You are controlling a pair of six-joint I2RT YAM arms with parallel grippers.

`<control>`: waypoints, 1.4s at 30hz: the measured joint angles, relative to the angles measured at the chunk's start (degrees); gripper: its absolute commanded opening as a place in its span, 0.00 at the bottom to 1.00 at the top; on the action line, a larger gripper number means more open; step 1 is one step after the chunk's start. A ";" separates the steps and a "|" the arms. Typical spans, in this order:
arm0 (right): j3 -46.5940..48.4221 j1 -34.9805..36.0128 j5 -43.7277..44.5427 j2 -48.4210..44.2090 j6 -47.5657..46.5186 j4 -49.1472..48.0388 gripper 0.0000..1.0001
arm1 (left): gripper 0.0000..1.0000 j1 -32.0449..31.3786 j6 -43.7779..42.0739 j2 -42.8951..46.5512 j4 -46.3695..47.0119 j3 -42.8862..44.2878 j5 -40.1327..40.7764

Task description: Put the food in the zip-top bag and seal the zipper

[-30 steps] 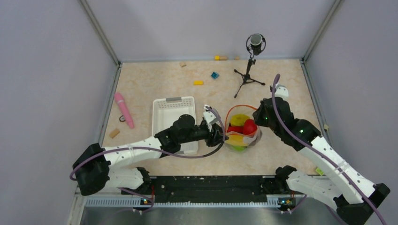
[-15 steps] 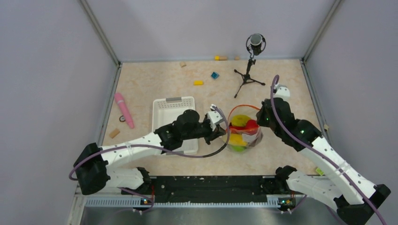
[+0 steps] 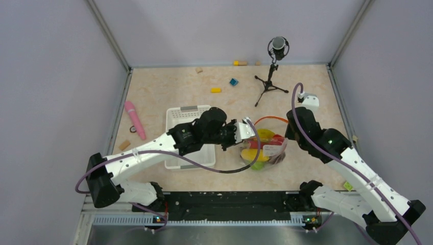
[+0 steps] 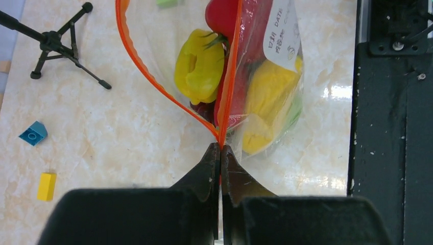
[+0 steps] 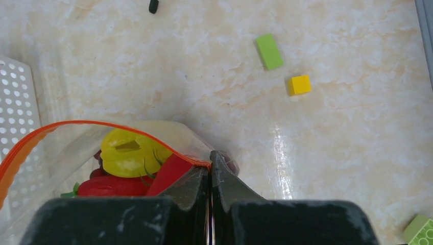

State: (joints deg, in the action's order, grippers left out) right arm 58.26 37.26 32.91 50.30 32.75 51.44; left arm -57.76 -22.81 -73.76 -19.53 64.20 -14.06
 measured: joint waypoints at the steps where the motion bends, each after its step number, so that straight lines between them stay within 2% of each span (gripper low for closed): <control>1: 0.00 0.00 0.11 0.00 0.00 0.33 0.00 | 0.00 -0.04 -0.74 -0.74 -0.79 0.57 0.02; 3: 0.00 0.00 0.26 0.00 -0.07 0.66 0.00 | 0.00 -0.11 -1.97 -2.16 -2.32 1.75 0.04; 4: 0.00 0.00 0.26 0.00 -0.13 0.83 0.00 | 0.06 -0.11 -2.38 -2.64 -2.84 2.25 0.04; 5: 0.00 0.00 0.28 0.00 -0.15 0.94 0.00 | 0.20 -0.11 -2.69 -3.06 -3.50 2.89 0.11; 6: 0.00 0.00 0.28 0.00 -0.15 0.98 0.00 | 0.39 -0.11 -2.82 -3.28 -3.85 3.30 0.31; 8: 0.00 0.00 0.74 0.00 -0.20 1.60 0.00 | 0.86 -0.09 -2.21 -3.37 -4.24 3.72 1.53; 9: -0.02 -0.02 1.09 -0.02 -0.22 2.10 0.00 | 0.97 -0.02 -1.68 -3.34 -4.17 3.72 2.01; 13: -0.02 -0.04 1.60 -0.04 -0.17 3.28 0.00 | 0.98 0.28 2.36 -2.56 -1.51 1.14 4.68; 16: -0.09 -0.04 1.38 -0.22 -0.17 3.50 0.00 | 0.99 0.35 6.93 0.90 3.39 -4.94 7.21; 19: -0.13 -0.04 0.50 -1.01 -0.15 3.45 0.00 | 0.99 0.35 11.91 7.98 11.32 -14.34 9.14; 22: -0.22 -0.04 -0.17 -1.84 -0.15 3.45 0.00 | 0.99 0.39 16.06 15.45 23.50 -25.59 10.73; 26: -0.61 -0.04 -0.72 -2.47 -0.13 3.34 0.00 | 0.99 0.63 20.26 18.16 37.38 -36.30 12.24; 33: -1.33 -0.07 -1.14 -3.08 0.26 2.75 0.00 | 0.96 0.74 22.95 10.60 52.57 -37.92 11.52; 42: -2.01 -0.07 -2.23 -3.98 0.35 1.86 0.00 | 0.87 2.43 23.37 0.96 63.39 -36.83 6.80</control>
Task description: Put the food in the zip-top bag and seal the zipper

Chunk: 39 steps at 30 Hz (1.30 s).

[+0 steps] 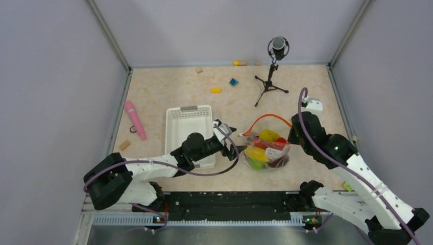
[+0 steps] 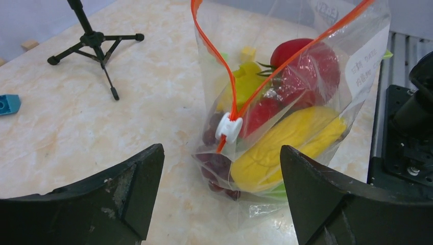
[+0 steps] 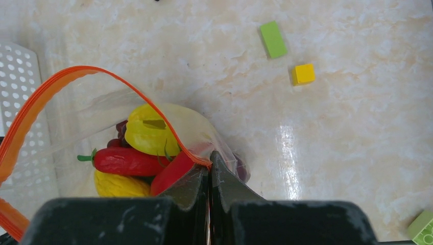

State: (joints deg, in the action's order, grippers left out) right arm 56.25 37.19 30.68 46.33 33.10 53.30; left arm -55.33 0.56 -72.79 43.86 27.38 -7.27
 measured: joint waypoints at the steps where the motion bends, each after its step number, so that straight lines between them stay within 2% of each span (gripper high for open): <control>1: -0.02 0.00 -0.33 -0.24 0.00 0.04 0.00 | 0.86 0.44 0.31 -0.70 1.25 0.00 -0.85; 6: -0.13 0.00 -1.44 -1.60 0.00 -0.11 0.00 | 0.83 4.15 3.26 -4.87 7.89 0.13 -7.02; 16: -0.39 0.00 -2.01 -3.06 0.02 0.20 0.00 | 0.68 6.71 7.10 -11.28 15.34 0.94 -16.81; 21: -0.39 0.00 -2.10 -3.06 0.11 0.22 0.00 | 0.51 7.98 9.92 -14.84 20.44 1.53 -20.70; 24: -0.39 0.00 -2.14 -3.06 0.13 0.24 0.00 | 0.38 8.79 11.74 -16.83 22.88 2.27 -22.95; 27: -0.39 0.00 -2.16 -3.06 0.13 0.28 0.00 | 0.19 9.46 13.49 -18.23 24.79 2.62 -25.18; 29: -0.39 0.00 -2.14 -3.06 0.15 0.28 0.00 | 0.03 9.84 14.25 -18.56 25.64 2.62 -26.53; 30: -0.39 0.00 -2.14 -3.06 0.15 0.28 0.00 | 0.00 9.97 14.53 -18.58 25.86 2.62 -27.06; 36: -0.39 0.00 -1.81 -3.06 0.11 0.31 0.00 | 0.00 10.67 14.78 -18.29 25.90 2.62 -29.35; 39: -0.39 0.00 -0.61 -3.06 -0.04 0.63 0.00 | 0.00 10.73 13.86 -16.13 22.64 2.62 -29.99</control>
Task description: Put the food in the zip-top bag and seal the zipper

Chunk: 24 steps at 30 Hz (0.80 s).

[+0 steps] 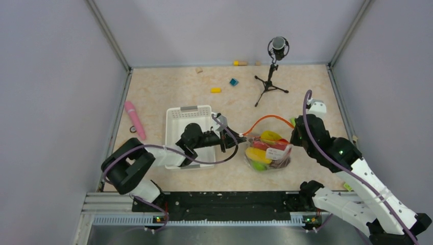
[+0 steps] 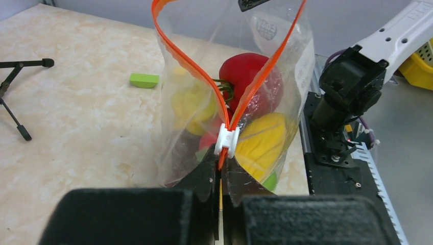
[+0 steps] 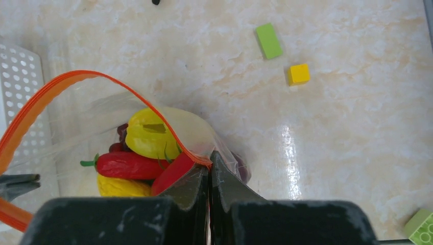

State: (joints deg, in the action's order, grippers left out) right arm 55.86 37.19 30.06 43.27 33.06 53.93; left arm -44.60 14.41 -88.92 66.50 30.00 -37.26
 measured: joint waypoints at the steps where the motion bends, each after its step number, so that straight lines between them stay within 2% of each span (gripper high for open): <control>1: 0.00 0.00 0.42 0.00 -0.07 0.20 0.00 | 0.00 0.04 -0.81 1.38 -2.03 0.00 -0.15; 5: 0.02 0.00 1.53 0.00 -1.07 0.48 0.01 | 0.00 0.00 -5.09 9.09 -13.31 0.22 -1.90; 8: 0.02 0.00 -0.55 -0.02 -3.45 -0.15 0.10 | 0.00 -0.13 -8.63 14.27 -24.35 2.36 -3.74; 9: 0.02 -0.02 -2.29 -0.13 -5.16 -0.83 0.14 | 0.00 -0.13 -9.29 15.39 -26.93 3.02 -3.91; 13: 0.04 -0.15 -11.06 -1.33 -11.28 -3.91 0.43 | 0.00 -0.07 -11.17 18.51 -34.07 3.58 -3.96; 16: 0.07 -0.22 -17.86 -2.97 -15.21 -6.38 0.54 | 0.00 -0.07 -11.93 20.02 -38.38 3.58 -3.72; 19: 0.09 -0.24 -23.45 -4.68 -17.59 -8.81 0.71 | 0.00 -0.07 -12.44 21.29 -41.03 3.58 -3.41; 21: 0.09 -0.24 -27.61 -5.97 -18.91 -11.28 0.95 | 0.00 -0.07 -12.66 21.94 -42.05 3.58 -3.39; 22: 0.09 -0.26 -29.88 -6.58 -19.67 -12.81 0.98 | 0.00 -0.07 -12.74 22.27 -42.56 3.58 -3.41; 24: 0.07 -0.26 -34.71 -7.54 -21.11 -16.11 0.99 | 0.00 -0.07 -12.94 22.88 -43.43 3.58 -3.43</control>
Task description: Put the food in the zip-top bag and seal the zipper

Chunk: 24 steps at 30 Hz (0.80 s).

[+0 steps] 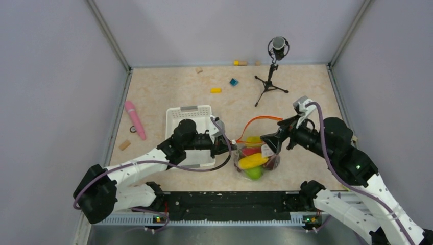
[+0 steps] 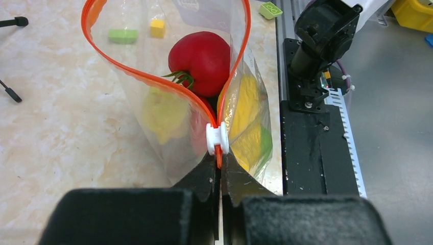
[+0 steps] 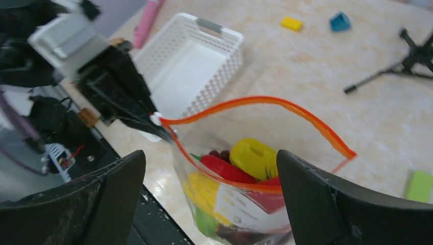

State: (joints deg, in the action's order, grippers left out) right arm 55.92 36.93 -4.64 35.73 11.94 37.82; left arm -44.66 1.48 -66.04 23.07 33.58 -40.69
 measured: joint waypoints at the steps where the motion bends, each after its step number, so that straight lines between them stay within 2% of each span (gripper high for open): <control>1: -0.02 0.00 -3.32 -0.39 -1.11 -2.12 0.99 | 0.00 0.00 -0.04 0.31 -0.37 0.00 0.00; 7: -0.44 0.00 -20.57 3.32 -6.10 -14.10 0.97 | 0.00 0.00 -0.13 2.47 -1.40 0.00 0.50; 13: -0.44 0.00 -33.57 15.19 -12.59 -20.70 0.91 | 0.00 0.00 -0.17 4.57 -1.49 0.00 1.05; 18: -0.44 0.02 -40.17 22.99 -17.27 -22.21 0.83 | 0.00 0.00 -0.20 5.18 -2.82 0.00 1.11; 24: -0.28 0.44 -43.21 28.00 -19.52 -22.62 0.76 | 0.00 0.00 -0.83 5.20 -3.82 0.00 1.11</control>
State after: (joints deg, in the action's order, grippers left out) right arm 55.64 37.36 -47.86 63.72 -7.57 15.20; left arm -44.66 0.64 -60.84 19.25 33.58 -39.57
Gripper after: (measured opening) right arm 0.785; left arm 0.012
